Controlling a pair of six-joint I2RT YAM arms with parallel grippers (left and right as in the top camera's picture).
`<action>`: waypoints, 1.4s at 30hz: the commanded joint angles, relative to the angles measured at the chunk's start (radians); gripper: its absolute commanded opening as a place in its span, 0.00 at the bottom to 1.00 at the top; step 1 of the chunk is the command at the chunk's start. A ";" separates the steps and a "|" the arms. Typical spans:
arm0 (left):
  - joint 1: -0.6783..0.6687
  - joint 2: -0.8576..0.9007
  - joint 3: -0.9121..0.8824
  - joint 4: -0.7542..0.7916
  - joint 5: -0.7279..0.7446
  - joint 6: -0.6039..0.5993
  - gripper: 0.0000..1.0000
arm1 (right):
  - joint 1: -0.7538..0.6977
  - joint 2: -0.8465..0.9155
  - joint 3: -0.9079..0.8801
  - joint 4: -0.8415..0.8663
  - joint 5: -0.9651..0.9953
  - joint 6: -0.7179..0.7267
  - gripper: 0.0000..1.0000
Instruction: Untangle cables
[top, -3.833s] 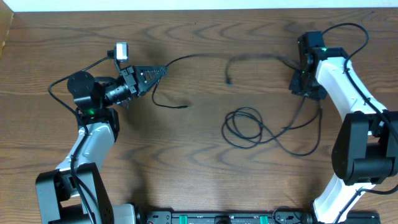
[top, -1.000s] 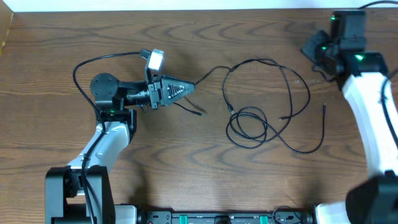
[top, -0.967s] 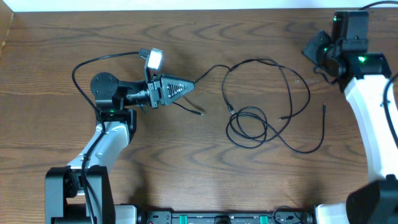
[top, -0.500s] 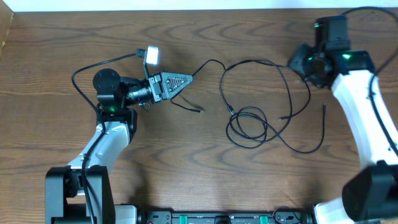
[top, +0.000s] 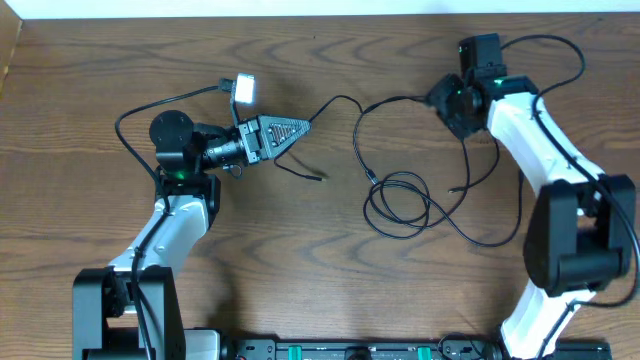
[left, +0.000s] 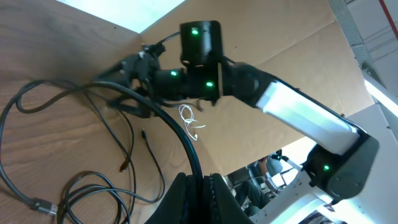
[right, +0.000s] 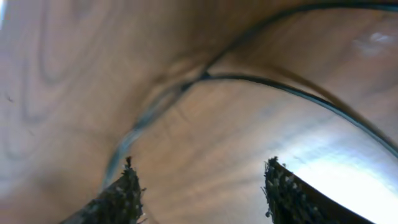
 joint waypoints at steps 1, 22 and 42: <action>-0.001 -0.002 0.010 0.005 0.003 -0.007 0.08 | 0.003 0.057 0.001 0.069 -0.002 0.112 0.57; -0.001 -0.002 0.010 0.010 0.142 0.138 0.07 | 0.001 0.148 0.001 0.277 0.183 0.108 0.47; 0.019 -0.036 0.009 0.282 0.207 0.029 0.08 | -0.088 0.141 0.001 0.214 0.289 -0.165 0.01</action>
